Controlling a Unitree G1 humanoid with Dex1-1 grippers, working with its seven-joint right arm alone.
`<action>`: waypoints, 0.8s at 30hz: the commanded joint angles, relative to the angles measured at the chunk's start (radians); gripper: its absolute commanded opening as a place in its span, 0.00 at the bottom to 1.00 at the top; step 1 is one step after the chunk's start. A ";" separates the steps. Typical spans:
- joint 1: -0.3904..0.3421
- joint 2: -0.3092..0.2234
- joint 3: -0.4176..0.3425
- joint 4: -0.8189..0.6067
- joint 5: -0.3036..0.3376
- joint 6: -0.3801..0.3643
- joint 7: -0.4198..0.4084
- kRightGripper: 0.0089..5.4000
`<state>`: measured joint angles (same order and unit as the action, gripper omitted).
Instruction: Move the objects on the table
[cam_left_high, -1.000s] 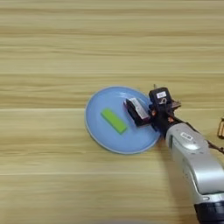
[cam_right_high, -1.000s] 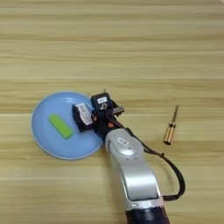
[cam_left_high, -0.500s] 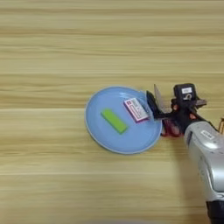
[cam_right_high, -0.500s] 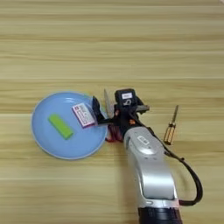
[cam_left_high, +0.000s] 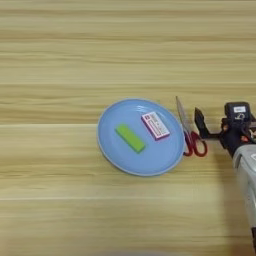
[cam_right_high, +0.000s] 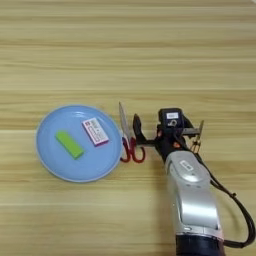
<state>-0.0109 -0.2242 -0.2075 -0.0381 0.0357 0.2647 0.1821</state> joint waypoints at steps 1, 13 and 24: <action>-0.045 -0.038 0.002 0.001 -0.014 -0.067 -0.004 1.00; -0.037 -0.024 0.050 0.049 -0.030 -0.109 0.005 1.00; -0.032 -0.016 0.094 0.072 -0.036 -0.121 0.012 1.00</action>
<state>-0.0064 -0.2255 -0.1188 0.0688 0.0001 0.1821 0.1903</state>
